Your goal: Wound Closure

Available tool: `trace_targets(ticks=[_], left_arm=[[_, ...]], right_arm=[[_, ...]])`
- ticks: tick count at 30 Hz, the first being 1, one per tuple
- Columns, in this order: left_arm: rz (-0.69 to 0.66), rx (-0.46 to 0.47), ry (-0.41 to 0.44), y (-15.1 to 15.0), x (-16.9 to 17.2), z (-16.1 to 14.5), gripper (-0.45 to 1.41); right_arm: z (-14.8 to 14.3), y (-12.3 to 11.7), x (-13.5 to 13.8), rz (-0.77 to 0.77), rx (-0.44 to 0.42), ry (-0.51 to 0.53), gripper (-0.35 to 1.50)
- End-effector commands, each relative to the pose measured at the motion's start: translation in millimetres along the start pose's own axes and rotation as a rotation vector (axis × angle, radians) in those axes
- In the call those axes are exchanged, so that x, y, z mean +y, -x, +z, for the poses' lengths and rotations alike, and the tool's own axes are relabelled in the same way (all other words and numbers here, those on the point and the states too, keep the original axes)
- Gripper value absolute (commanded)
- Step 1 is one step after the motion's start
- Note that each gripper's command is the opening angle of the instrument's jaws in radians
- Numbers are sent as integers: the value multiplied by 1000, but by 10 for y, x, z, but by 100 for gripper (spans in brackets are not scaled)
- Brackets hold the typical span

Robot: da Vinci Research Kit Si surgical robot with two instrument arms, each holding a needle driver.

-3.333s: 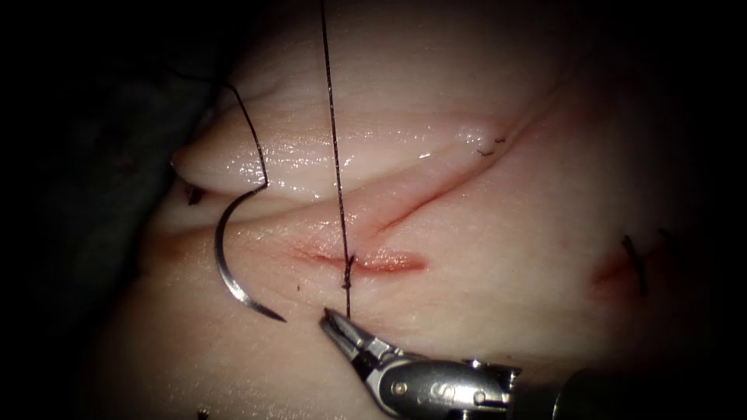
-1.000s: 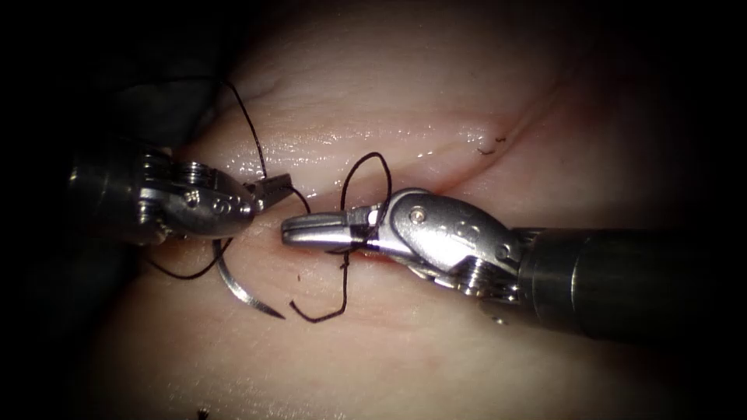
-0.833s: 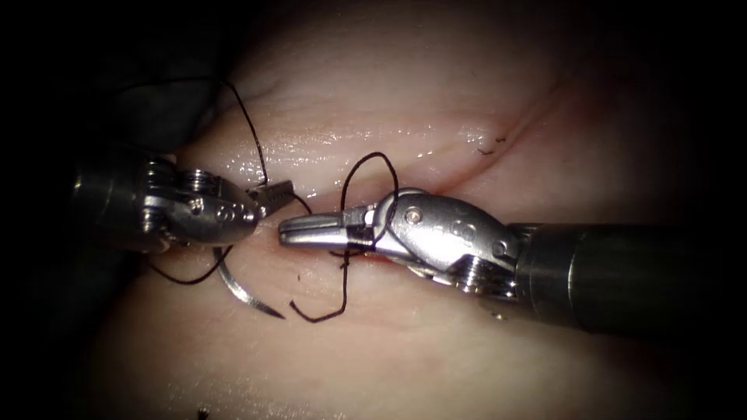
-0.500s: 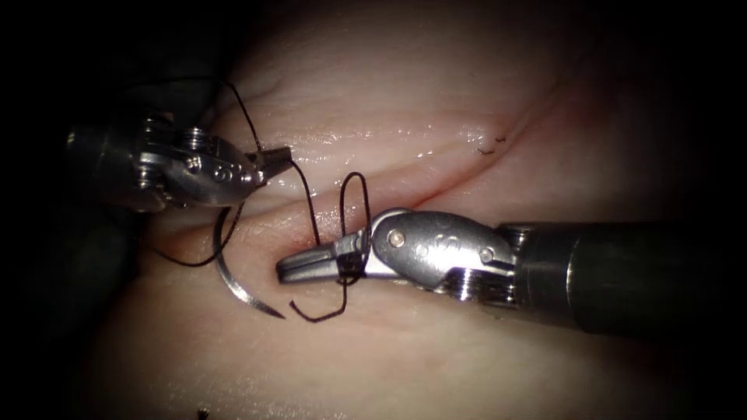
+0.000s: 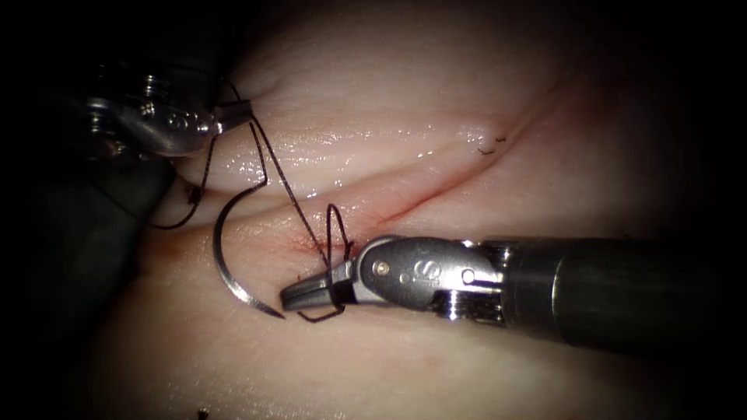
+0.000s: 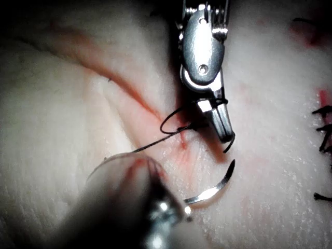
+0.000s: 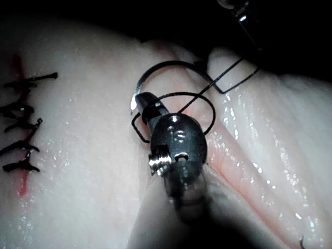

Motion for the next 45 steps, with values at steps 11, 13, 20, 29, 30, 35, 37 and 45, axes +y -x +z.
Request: trace_targets(ticks=[11, 13, 20, 29, 30, 35, 37, 45], left_arm=[[-5, 5, -13, 2, -6, 2, -45], [-4, 5, -15, 3, -4, 2, -45], [-3, 3, -24, 5, 4, 1, -45], [-1, -1, -31, 7, 11, 1, -45], [-1, -4, -33, 7, 12, 1, -45], [-1, -4, -35, 7, 13, 1, -45], [-1, -2, -34, 7, 14, 0, -45], [6, 9, -28, 11, 39, -14, -45]], right_arm=[[20, -4, -16, 63, -190, -9, 59], [24, -4, -18, 77, -221, -10, 67], [27, -2, -14, 98, -322, 35, 71], [35, -2, -17, 133, -420, 58, 26], [36, -2, -17, 132, -426, 60, 15], [36, -2, -21, 125, -471, 45, -35], [35, -3, -21, 120, -478, 40, -35], [16, -12, -13, 107, -422, 102, -35]])
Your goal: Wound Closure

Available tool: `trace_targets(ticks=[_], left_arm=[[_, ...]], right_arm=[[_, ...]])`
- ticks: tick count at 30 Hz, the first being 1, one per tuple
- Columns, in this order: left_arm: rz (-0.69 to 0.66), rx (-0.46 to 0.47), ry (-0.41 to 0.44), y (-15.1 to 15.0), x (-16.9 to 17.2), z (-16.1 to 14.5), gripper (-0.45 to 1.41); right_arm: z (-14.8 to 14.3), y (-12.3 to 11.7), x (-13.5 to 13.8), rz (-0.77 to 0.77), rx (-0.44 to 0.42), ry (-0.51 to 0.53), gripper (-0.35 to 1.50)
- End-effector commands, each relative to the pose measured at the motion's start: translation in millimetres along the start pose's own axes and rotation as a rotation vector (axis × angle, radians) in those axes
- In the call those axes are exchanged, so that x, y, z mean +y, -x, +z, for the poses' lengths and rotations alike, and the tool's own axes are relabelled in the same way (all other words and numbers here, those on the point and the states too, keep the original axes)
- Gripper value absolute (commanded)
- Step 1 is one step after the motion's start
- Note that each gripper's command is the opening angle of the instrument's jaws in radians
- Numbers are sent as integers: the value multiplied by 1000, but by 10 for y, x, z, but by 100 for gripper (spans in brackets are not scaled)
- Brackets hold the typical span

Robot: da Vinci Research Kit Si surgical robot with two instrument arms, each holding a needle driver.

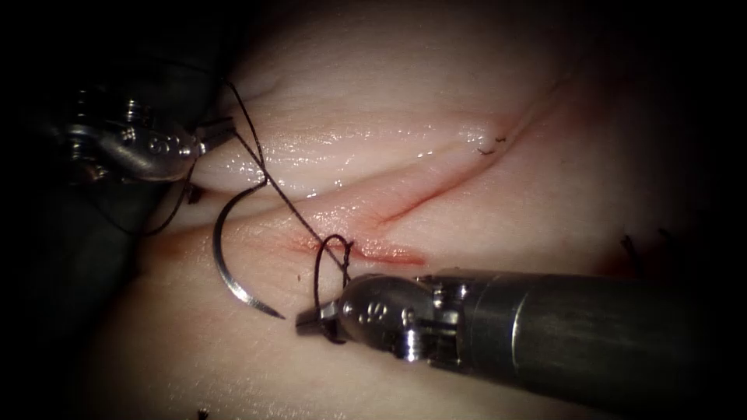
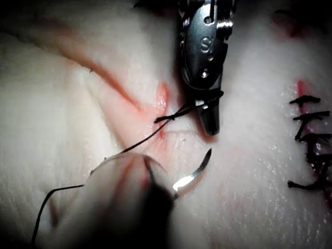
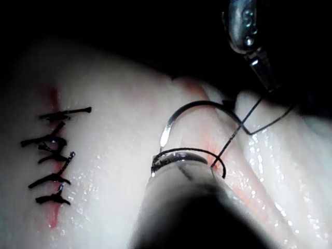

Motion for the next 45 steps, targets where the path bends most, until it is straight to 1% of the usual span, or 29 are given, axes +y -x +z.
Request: trace_targets(ticks=[1, 4, 8, 11, 14, 18, 22, 27, 28, 34, 37, 41, 45], left_arm=[[3, 4, 5, -2, 11, 3, -45], [11, 10, 13, 2, 33, -8, -45], [21, 15, 21, 11, 62, -29, -45], [25, 16, 22, 18, 84, -51, -45], [25, 12, 33, 20, 106, -74, -45], [20, 15, 57, 15, 134, -103, -45], [15, 44, 101, 5, 160, -134, -45], [7, 64, 148, -8, 185, -163, -45], [18, 76, 180, -12, 197, -174, -45], [47, 104, 275, -14, 217, -203, -45], [58, 116, 295, -10, 218, -213, -45], [77, 120, 325, -4, 220, -219, -45], [100, 112, 362, 1, 230, -222, -45]], right_arm=[[1, -2, 6, 5, 26, 19, -35], [-10, -2, 15, 16, 72, 46, -35], [-22, -1, 25, 43, 156, 42, -35], [-26, 3, 32, 51, 190, 39, -35], [-26, 8, 37, 54, 204, 39, -35], [-26, 14, 46, 61, 229, 44, -35], [-28, 21, 53, 67, 240, 41, -35], [-29, 25, 60, 68, 249, 34, -35], [-29, 26, 62, 68, 251, 31, -35], [-30, 30, 66, 66, 258, 21, -35], [-30, 32, 69, 65, 260, 18, -35], [-32, 38, 74, 64, 263, 19, -35], [-34, 44, 79, 57, 263, 18, -35]])
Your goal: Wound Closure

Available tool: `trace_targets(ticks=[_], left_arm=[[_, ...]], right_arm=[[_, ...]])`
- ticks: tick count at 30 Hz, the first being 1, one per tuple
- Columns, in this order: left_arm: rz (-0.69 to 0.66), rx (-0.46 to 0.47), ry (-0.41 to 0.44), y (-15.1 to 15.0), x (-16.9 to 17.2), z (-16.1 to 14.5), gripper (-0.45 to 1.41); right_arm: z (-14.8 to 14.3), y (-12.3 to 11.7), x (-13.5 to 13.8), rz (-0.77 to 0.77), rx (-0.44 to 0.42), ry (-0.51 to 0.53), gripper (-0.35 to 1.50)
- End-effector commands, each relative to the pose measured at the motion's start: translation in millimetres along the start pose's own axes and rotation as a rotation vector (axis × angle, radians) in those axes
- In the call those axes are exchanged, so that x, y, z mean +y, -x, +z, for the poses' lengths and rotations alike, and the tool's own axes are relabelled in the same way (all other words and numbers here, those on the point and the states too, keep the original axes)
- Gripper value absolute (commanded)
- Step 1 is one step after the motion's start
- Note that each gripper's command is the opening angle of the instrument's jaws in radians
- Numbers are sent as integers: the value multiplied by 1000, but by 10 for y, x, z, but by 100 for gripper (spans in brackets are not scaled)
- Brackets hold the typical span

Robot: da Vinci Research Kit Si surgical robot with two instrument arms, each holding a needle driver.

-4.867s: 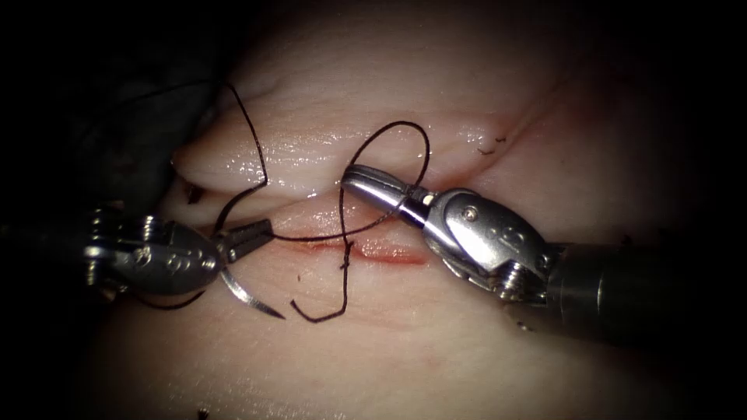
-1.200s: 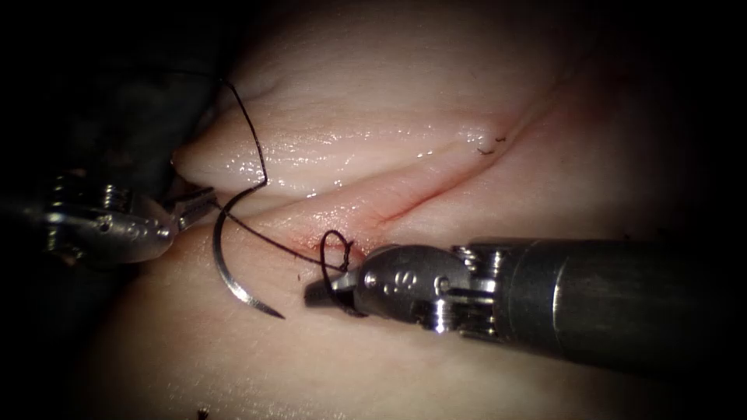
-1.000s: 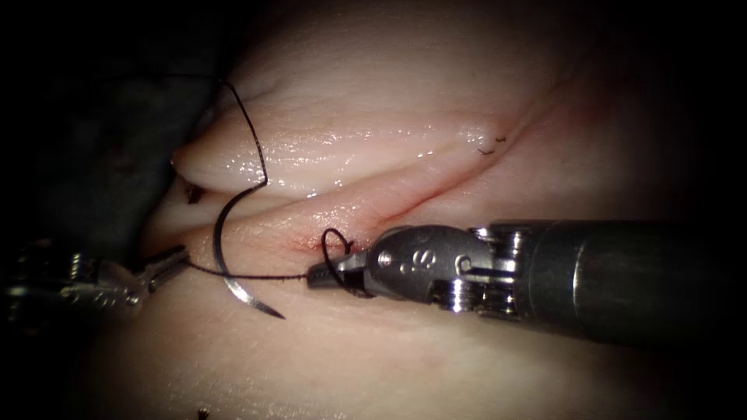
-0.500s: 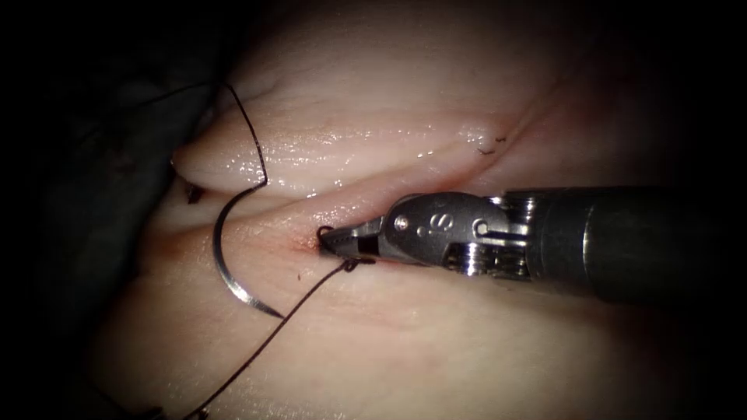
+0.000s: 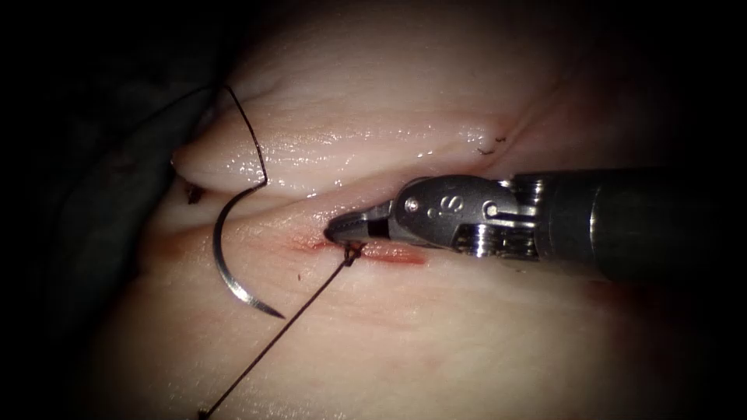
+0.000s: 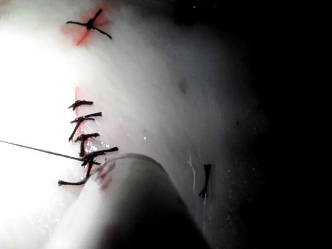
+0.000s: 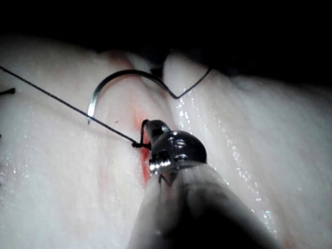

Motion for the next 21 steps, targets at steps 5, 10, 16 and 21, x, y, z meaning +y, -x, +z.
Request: trace_targets(ticks=[5, 10, 16, 21], left_arm=[[28, 33, 82, -2, 32, 11, -45], [51, 93, 199, -7, 57, 7, -45], [61, 165, 323, -19, 75, -3, -45], [62, 174, 405, -17, 79, -9, -45]], right_arm=[[6, 5, 8, -6, -1, -2, -35], [7, 6, 8, -6, -1, -1, -35], [8, 7, 9, -5, -1, -1, -35], [10, 8, 17, 2, 1, 19, -35]])
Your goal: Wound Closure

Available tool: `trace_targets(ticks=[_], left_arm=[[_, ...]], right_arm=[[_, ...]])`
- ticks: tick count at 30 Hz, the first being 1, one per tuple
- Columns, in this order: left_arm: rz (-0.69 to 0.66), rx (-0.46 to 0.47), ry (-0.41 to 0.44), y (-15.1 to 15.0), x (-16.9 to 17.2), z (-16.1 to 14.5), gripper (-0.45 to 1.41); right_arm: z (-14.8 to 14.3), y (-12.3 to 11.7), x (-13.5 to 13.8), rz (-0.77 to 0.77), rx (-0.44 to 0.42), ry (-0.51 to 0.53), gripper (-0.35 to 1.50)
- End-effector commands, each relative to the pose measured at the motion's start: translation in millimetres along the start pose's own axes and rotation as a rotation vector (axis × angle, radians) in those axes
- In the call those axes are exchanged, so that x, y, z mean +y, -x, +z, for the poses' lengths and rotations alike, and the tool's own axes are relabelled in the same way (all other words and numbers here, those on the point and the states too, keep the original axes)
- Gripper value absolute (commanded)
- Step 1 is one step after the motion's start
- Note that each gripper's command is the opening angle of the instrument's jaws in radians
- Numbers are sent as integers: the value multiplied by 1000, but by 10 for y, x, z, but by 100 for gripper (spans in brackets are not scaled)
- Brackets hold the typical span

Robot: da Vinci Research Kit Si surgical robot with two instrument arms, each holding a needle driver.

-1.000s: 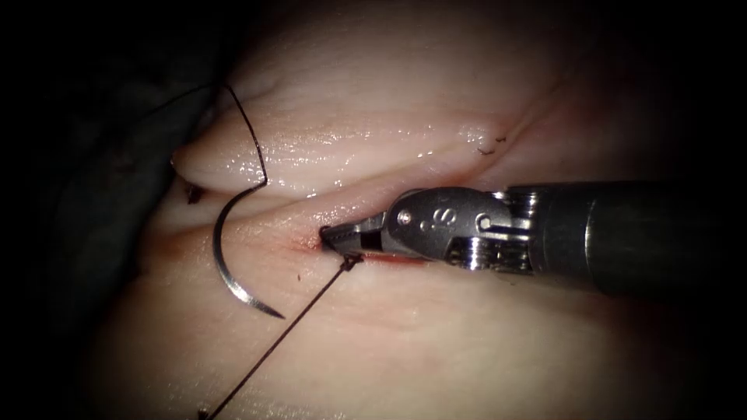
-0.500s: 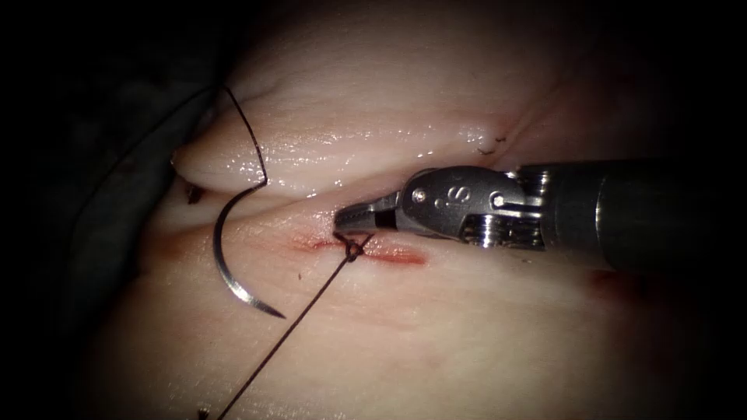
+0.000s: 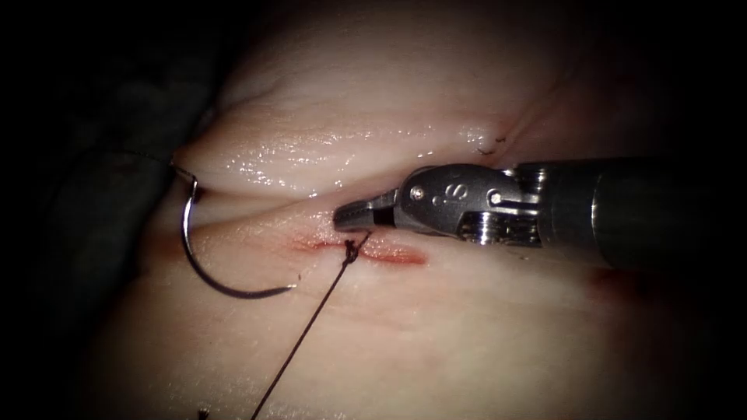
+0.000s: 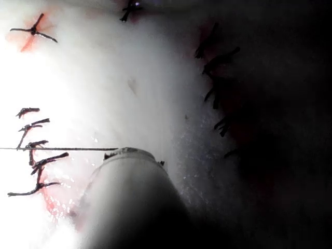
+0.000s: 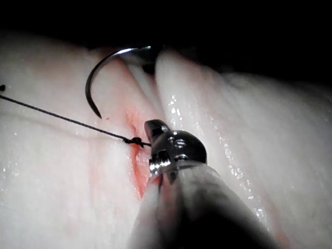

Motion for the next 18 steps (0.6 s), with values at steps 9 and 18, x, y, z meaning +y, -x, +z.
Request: trace_targets(ticks=[9, 18], left_arm=[[20, -49, 153, 4, 39, 39, -45], [40, -50, 254, 3, 55, 65, -45]], right_arm=[[25, 10, 16, 5, -3, 40, -35], [25, 20, 27, 14, -21, 99, -35]])
